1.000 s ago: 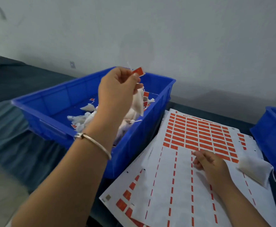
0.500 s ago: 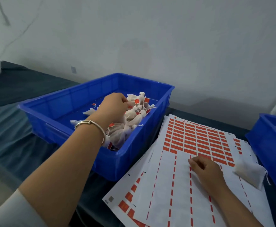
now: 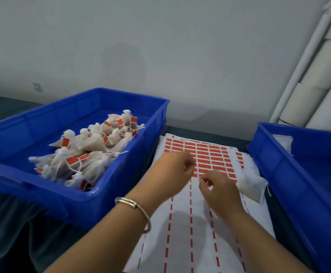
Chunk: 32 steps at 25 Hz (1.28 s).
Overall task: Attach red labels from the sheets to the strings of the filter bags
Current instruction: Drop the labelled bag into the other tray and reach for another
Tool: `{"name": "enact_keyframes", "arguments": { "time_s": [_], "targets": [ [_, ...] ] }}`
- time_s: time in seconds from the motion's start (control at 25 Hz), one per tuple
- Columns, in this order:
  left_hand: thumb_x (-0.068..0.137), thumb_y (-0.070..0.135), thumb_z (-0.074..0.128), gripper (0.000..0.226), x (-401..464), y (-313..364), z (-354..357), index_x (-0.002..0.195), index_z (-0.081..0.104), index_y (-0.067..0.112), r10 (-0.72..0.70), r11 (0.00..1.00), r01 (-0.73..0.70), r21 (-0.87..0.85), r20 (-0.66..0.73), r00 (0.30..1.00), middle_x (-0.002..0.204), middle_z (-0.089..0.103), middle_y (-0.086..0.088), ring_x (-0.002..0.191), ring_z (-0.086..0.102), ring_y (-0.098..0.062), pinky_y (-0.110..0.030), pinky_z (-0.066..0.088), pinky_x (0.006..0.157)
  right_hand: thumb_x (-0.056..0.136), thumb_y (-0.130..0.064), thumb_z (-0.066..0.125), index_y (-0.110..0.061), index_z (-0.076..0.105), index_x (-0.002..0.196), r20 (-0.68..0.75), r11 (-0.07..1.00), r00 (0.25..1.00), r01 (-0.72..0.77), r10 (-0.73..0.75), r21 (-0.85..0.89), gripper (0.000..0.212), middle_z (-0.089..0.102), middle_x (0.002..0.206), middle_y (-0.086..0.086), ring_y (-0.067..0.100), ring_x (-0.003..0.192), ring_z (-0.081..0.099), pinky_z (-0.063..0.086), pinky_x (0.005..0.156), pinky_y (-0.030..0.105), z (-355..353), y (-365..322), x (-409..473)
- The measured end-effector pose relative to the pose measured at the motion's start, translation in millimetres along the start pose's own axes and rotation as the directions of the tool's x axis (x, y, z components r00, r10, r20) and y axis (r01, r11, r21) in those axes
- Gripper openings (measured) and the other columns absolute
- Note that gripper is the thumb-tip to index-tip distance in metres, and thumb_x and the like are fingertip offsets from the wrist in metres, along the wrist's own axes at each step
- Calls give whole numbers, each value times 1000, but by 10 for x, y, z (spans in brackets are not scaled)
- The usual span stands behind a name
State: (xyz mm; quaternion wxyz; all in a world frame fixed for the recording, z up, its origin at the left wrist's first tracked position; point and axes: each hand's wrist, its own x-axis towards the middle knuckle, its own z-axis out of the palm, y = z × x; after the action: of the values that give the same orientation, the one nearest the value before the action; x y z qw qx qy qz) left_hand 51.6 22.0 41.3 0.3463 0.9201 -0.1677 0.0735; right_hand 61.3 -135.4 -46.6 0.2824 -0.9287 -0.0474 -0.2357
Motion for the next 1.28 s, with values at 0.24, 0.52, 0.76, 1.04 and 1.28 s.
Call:
{"name": "enact_keyframes", "arguments": {
  "time_s": [0.24, 0.52, 0.76, 1.04, 1.28],
  "targets": [
    [94, 27, 52, 19, 91, 13, 934, 107, 65, 24, -65, 995, 73, -67, 114, 991, 97, 66, 8, 73, 55, -4, -12, 40, 62, 87, -23, 65, -21, 62, 119, -255, 898, 872, -439, 417, -34, 32, 52, 134, 4, 23, 117, 51, 44, 93, 35, -441, 622, 123],
    [92, 28, 54, 10, 150, -189, 1249, 94, 61, 35, -211, 954, 228, -192, 106, 972, 82, 54, 26, 70, 52, 5, 0, 30, 52, 92, -51, 43, -17, 61, 112, -169, 835, 855, -517, 491, -190, 43, 63, 111, 6, 19, 97, 54, 46, 97, 44, -373, 995, -112],
    [91, 28, 56, 15, 189, -243, 1297, 83, 57, 40, -226, 937, 249, -245, 119, 967, 76, 52, 31, 72, 56, 3, 0, 34, 49, 92, -26, 59, -17, 69, 108, -201, 846, 830, -533, 521, -6, 21, 68, 103, 1, 18, 91, 61, 54, 85, 39, -349, 1017, -88],
    [89, 29, 60, 13, 173, -193, 1249, 88, 55, 41, -251, 899, 269, -346, 97, 963, 79, 53, 30, 74, 56, 3, 2, 36, 46, 87, -11, 66, -35, 64, 72, -122, 773, 825, -450, 551, 448, 29, 59, 86, -28, -1, 83, 58, 48, 69, 12, -382, 812, -129],
    [82, 36, 67, 24, 184, -120, 1156, 99, 51, 44, -248, 786, 268, -558, 114, 962, 86, 51, 36, 76, 54, 10, 1, 39, 46, 82, -9, 71, -31, 66, 70, 13, 797, 944, -286, 330, 532, 25, 63, 85, -34, -12, 90, 58, 44, 59, 0, -314, 502, -243]
  ]
}}
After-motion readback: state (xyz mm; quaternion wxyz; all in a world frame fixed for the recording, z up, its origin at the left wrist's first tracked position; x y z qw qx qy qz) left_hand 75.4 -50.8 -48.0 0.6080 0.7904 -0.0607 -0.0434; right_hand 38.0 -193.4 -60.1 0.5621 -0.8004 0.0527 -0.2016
